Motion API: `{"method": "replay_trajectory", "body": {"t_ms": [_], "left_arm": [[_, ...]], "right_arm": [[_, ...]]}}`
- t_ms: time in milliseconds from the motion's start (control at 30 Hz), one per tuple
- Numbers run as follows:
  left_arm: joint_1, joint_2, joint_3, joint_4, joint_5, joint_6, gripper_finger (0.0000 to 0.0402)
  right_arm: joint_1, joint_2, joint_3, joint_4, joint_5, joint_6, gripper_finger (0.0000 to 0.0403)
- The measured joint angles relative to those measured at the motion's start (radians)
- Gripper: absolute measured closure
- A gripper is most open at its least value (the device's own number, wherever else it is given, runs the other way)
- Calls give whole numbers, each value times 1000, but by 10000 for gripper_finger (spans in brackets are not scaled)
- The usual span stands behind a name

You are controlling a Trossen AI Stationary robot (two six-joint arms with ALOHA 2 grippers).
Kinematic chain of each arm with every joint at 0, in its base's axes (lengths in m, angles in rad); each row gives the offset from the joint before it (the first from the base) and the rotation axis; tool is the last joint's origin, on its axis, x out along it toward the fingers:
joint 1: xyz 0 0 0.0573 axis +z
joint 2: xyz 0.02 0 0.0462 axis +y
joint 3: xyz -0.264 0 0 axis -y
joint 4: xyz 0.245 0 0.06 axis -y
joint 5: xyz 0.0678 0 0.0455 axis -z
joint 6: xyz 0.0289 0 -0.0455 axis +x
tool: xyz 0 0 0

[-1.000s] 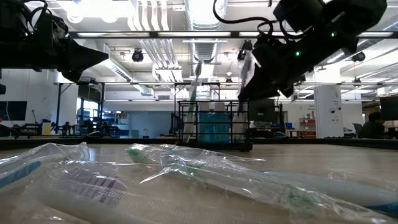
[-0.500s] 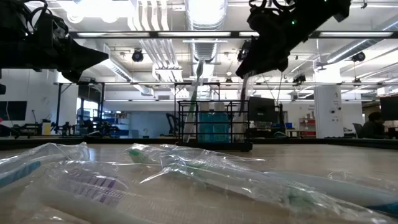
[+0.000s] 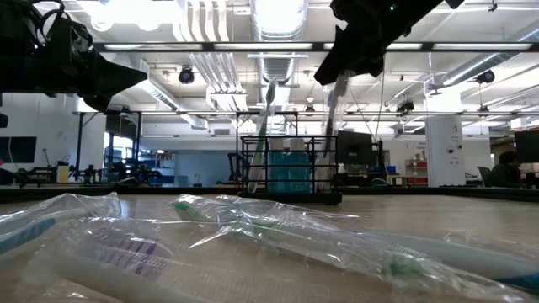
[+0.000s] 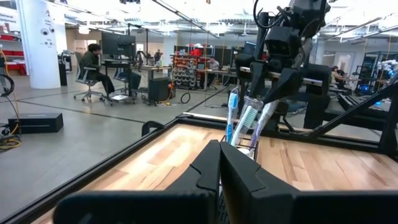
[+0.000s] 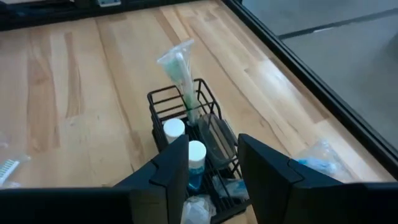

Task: Pick & Place toothbrushing station
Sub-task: Put the left blue toothbrush into the wire organizer

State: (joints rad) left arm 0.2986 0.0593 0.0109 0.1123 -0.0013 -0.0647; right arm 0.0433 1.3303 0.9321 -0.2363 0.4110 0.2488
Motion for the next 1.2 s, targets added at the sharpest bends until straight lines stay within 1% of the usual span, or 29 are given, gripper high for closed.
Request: {"method": "replay_trajectory", "body": {"t_ms": [333, 433, 500, 600, 667, 733, 800, 833, 900, 1000, 1067, 1133, 1200], "left_arm": [[0, 0, 0, -1, 0, 0, 390], [0, 0, 0, 1, 0, 23, 390], [0, 0, 0, 13, 0, 47, 390], [0, 0, 9, 10, -15, 69, 390], [0, 0, 16, 10, -22, 70, 390], [0, 0, 23, 10, -26, 70, 390], [0, 0, 23, 10, -27, 73, 390], [0, 0, 23, 9, -27, 77, 390], [0, 0, 23, 9, -27, 87, 390], [0, 0, 23, 9, -27, 90, 390], [0, 0, 23, 9, -27, 89, 390], [0, 0, 23, 9, -26, 62, 390], [0, 0, 25, 9, -23, 15, 390]], "right_arm": [[0, -46, 15, 3, 0, -32, 275], [9, -68, 15, 0, -2, -44, 275], [12, -91, 15, -3, -55, -54, 275], [24, -140, 14, 14, -217, -88, 275], [52, -176, 4, 48, -296, -115, 275], [87, -216, -6, 93, -336, -119, 275], [128, -256, -7, 104, -337, -119, 275], [149, -276, -6, 100, -322, -119, 275], [199, -311, -7, 70, -255, -112, 278], [283, -356, -7, -24, -101, -80, 286], [340, -384, -7, -116, 7, -43, 293], [397, -407, -7, -216, 118, 30, 302], [454, -427, -9, -309, 203, 103, 312]]}}
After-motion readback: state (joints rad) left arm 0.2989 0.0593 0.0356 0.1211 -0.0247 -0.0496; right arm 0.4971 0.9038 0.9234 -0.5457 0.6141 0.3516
